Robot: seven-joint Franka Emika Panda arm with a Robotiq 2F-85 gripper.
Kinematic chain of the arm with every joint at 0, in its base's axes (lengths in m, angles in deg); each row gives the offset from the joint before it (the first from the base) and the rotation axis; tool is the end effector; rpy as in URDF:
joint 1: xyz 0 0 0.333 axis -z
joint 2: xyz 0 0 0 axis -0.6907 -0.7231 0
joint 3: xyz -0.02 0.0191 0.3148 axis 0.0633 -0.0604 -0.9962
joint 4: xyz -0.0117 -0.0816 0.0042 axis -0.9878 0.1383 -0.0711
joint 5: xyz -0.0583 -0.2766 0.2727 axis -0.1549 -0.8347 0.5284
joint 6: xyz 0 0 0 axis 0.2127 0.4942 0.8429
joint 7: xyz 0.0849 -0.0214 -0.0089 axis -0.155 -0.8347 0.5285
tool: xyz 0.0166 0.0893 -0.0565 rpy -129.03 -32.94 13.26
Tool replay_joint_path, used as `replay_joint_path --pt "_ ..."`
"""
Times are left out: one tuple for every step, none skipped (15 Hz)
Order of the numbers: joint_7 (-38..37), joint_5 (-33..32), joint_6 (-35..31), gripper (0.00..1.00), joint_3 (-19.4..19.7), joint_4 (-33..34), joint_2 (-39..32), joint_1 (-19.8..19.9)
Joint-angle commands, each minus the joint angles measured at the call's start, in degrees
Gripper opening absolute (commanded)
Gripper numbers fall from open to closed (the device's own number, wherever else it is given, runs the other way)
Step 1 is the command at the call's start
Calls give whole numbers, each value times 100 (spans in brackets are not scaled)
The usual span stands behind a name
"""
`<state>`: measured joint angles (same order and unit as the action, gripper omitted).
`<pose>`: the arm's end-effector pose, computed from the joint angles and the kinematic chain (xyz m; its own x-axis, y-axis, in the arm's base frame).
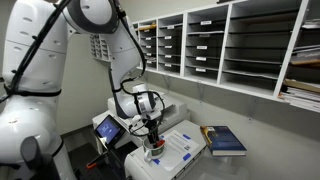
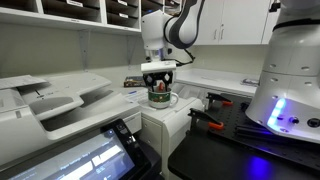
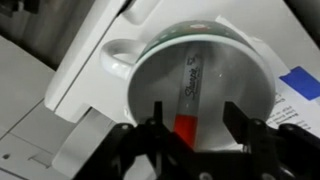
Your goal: Take the marker out of the mug
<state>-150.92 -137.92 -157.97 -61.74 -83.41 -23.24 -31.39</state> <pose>0.4332 0.0032 0.1485 0.5908 -0.7576 0.2777 -0.8036 -0.5831 0.1189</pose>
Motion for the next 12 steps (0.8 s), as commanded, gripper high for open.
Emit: replay_joint_path --pt "-504 -420 -17 41 166 272 -323 -139" --pt "-583 -515 -22 33 197 306 -369 -149" --pt "-669 -623 -17 23 229 343 -408 -161" --pt "-716 -742 -33 17 263 346 -403 -170" --pt "-723 -829 -71 10 265 333 -393 -151" --pt "-604 -786 -129 2 220 272 -358 -86" --pt "-600 -845 -178 6 208 208 -269 -70" --pt "-517 -815 -231 6 181 133 -167 -29" --pt "-385 -696 -274 6 142 54 -68 30" --pt "-296 -577 -294 6 116 -18 46 78" --pt "-177 -366 -268 6 83 -86 158 147" --pt "-66 -187 -212 6 65 -143 267 200"
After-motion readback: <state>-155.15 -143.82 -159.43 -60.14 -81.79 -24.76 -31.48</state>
